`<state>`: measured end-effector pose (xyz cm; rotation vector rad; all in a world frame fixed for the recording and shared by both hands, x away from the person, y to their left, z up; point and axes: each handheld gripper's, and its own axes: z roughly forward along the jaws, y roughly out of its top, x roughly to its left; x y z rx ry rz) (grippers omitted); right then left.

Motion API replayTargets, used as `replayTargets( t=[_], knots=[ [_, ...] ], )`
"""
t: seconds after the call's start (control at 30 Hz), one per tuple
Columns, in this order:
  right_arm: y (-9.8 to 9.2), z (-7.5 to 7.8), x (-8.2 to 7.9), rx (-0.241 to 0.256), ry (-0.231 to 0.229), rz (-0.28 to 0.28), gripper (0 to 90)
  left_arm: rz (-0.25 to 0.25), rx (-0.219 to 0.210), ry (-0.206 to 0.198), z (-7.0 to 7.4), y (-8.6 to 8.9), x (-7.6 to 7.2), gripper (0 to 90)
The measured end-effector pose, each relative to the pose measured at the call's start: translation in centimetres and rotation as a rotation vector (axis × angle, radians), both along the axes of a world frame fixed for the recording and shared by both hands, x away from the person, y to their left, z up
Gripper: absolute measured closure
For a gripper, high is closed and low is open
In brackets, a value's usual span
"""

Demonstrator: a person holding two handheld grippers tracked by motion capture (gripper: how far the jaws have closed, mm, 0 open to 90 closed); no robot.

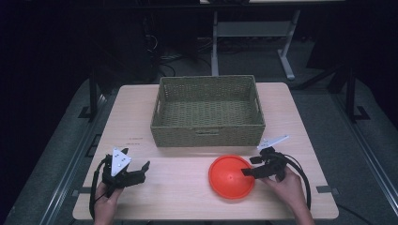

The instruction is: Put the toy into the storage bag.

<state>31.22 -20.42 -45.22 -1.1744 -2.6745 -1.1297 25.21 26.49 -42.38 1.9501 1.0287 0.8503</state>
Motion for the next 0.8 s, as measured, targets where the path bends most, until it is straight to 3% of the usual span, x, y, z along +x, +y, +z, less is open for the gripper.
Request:
replayTargets(
  t=[0.63,0.67,0.8],
  knots=[
    [0.1,-0.8,0.1,-0.001,0.043,0.031,41.9,-0.002,0.006,0.005,-0.1,-0.2,0.0,12.8],
    [-0.2,-0.9,-0.1,0.033,0.028,0.027,45.2,-0.001,0.006,0.005,-0.1,-0.2,0.0,12.8],
    [-0.5,-1.3,-0.2,0.038,0.047,0.02,49.3,0.004,0.001,0.009,-0.1,-0.2,0.1,12.8]
  ],
)
